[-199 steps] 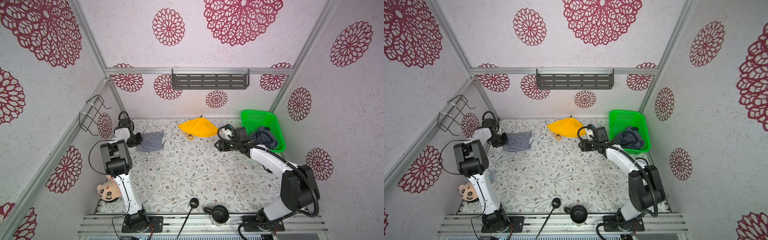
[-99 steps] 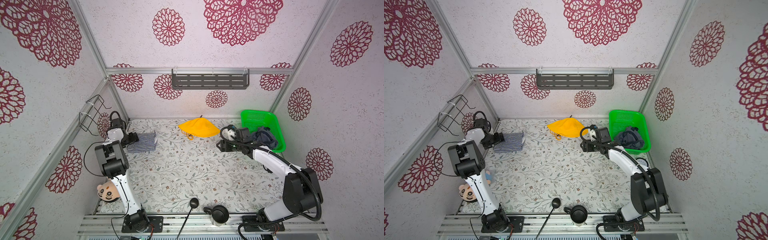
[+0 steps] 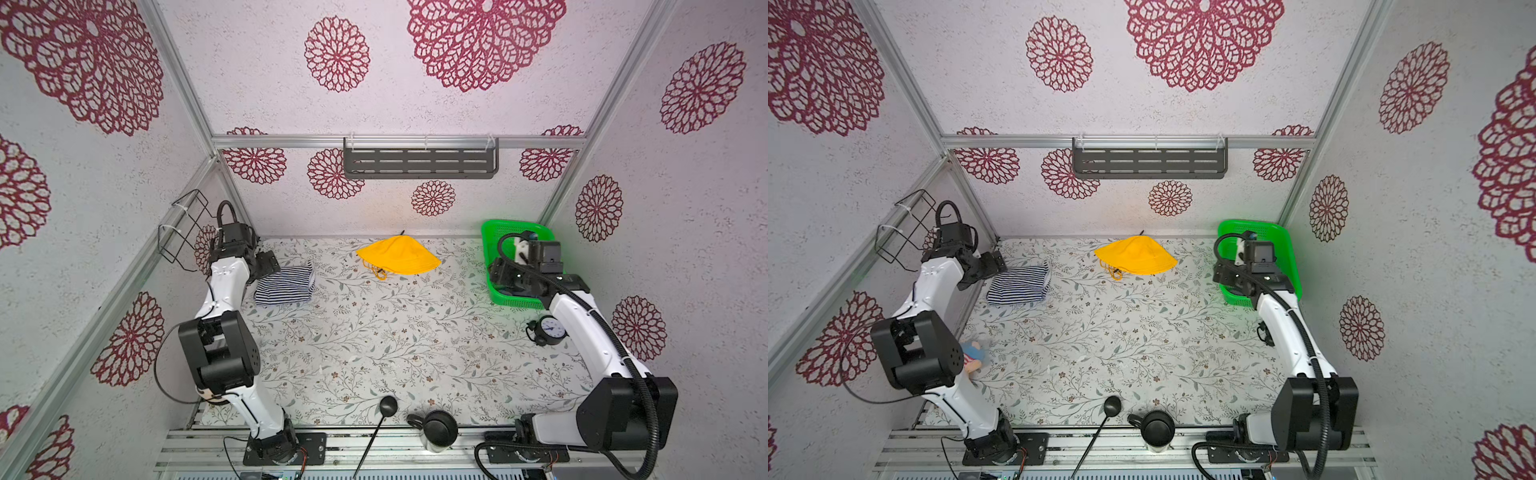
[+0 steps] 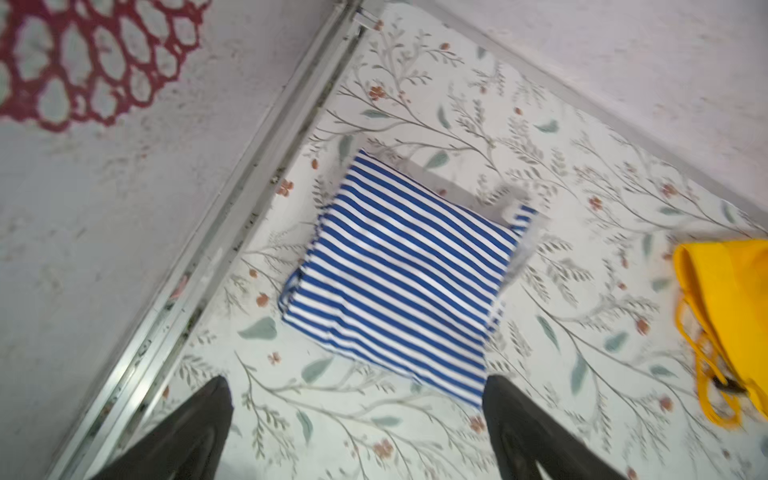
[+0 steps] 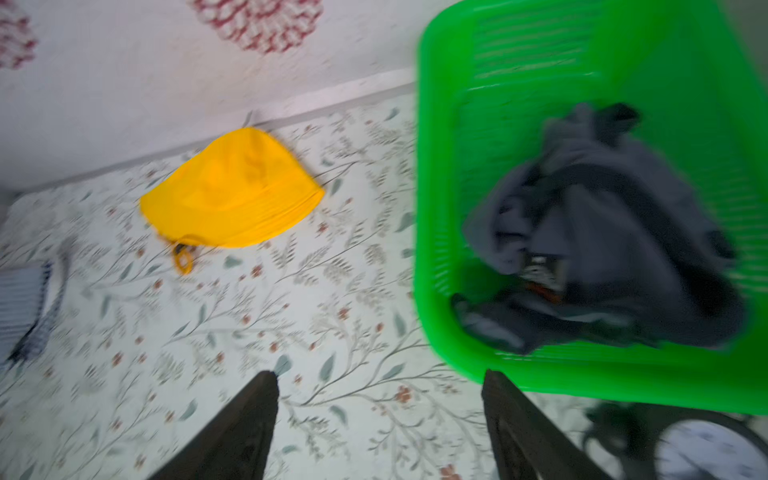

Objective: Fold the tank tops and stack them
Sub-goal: 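Reach the right gripper into the green basket and grasp the grey garment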

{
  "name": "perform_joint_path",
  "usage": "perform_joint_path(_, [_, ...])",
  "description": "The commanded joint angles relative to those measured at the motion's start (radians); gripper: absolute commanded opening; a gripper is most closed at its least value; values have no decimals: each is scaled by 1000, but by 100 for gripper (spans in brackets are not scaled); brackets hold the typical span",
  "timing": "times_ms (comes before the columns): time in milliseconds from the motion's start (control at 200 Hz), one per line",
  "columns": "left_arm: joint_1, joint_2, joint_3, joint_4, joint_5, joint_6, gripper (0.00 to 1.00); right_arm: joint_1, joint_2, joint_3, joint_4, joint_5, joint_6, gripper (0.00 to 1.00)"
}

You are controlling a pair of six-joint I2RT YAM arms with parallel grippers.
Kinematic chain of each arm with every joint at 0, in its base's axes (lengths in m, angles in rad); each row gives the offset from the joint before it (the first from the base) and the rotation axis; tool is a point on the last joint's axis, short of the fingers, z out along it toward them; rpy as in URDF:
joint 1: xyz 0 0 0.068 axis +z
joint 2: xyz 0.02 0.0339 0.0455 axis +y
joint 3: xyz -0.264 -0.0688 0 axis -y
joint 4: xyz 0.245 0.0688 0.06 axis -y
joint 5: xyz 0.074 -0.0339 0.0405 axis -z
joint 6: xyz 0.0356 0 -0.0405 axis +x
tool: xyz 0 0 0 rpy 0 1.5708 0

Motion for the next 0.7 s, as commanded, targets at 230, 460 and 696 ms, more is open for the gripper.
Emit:
perform_joint_path(230, [-407,-332,-404,182,-66,-226,98,-297,213,142,-76,87,-26,76])
perform_joint_path(460, [-609,-517,-519,134,-112,-363,96,-315,389,221,-21,85,-23,93])
perform_joint_path(696, [-679,-591,-549,139,-163,-435,95,-316,539,266,53,59,-4,89])
